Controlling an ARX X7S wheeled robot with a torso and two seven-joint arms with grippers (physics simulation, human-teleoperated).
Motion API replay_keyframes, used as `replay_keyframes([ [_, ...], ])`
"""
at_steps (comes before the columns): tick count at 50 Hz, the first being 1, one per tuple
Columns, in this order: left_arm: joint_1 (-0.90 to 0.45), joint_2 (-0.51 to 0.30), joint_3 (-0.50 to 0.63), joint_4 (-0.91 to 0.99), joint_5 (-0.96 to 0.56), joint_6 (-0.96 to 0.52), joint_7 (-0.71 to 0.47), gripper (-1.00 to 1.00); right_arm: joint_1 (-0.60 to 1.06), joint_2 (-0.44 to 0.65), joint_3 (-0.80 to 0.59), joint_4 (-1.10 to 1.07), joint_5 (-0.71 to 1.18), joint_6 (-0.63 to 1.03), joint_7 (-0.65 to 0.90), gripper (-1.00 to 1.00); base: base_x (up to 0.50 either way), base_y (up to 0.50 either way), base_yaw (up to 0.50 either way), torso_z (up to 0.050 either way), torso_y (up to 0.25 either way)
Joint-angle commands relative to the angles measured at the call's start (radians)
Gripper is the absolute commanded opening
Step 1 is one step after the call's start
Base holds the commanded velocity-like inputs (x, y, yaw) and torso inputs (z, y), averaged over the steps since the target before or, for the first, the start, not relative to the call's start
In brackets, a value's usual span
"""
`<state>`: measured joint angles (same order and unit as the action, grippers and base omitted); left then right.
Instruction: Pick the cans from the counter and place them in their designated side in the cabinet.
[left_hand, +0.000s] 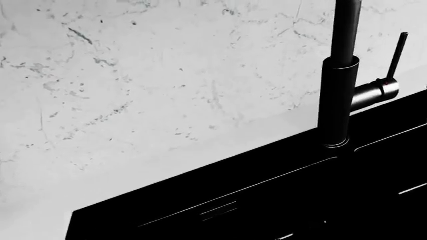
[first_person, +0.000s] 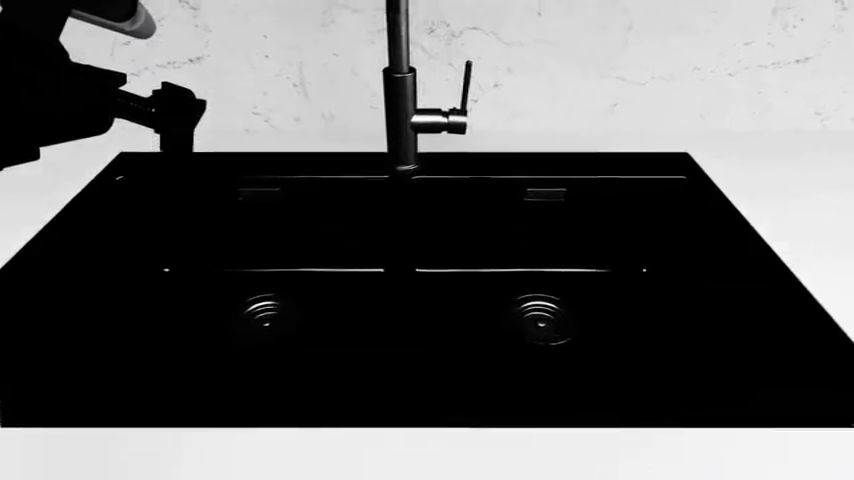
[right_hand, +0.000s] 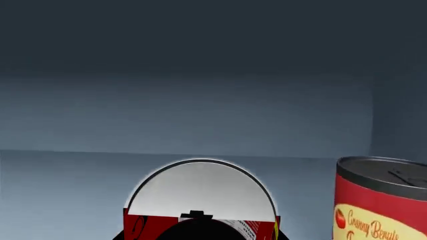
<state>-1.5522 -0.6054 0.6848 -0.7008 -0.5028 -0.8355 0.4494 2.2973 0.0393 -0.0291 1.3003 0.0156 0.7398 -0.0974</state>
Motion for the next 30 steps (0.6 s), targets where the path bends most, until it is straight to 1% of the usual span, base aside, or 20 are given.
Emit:
replay_keyframes([
  [1, 0.007, -0.004, -0.002, 0.011, -0.002, -0.004, -0.005, 1.0, -0.008, 0.0, -0.008, 0.009, -0.014, -0.001, -0.014, -1.0, 0.27, 0.0, 0.0, 0.0, 0.0],
  [4, 0.009, -0.005, -0.002, 0.017, -0.004, -0.007, -0.006, 1.0, -0.008, 0.0, -0.008, 0.009, -0.014, -0.001, -0.014, -1.0, 0.27, 0.0, 0.0, 0.0, 0.0],
  [28, 0.008, -0.003, -0.001, 0.018, -0.001, -0.008, -0.011, 1.0, -0.008, 0.0, -0.008, 0.009, -0.014, -0.001, -0.014, -1.0, 0.0, 0.0, 0.0, 0.0, 0.0],
  [29, 0.008, -0.003, 0.0, 0.017, -0.001, -0.008, -0.011, 1.0, -0.008, 0.0, -0.008, 0.009, -0.014, -0.001, -0.014, 1.0, 0.0, 0.0, 0.0, 0.0, 0.0],
  [30, 0.008, -0.003, 0.0, 0.016, 0.0, -0.008, -0.011, 1.0, -0.008, 0.0, -0.008, 0.009, -0.014, -0.001, -0.014, 1.0, 0.0, 0.0, 0.0, 0.0, 0.0],
])
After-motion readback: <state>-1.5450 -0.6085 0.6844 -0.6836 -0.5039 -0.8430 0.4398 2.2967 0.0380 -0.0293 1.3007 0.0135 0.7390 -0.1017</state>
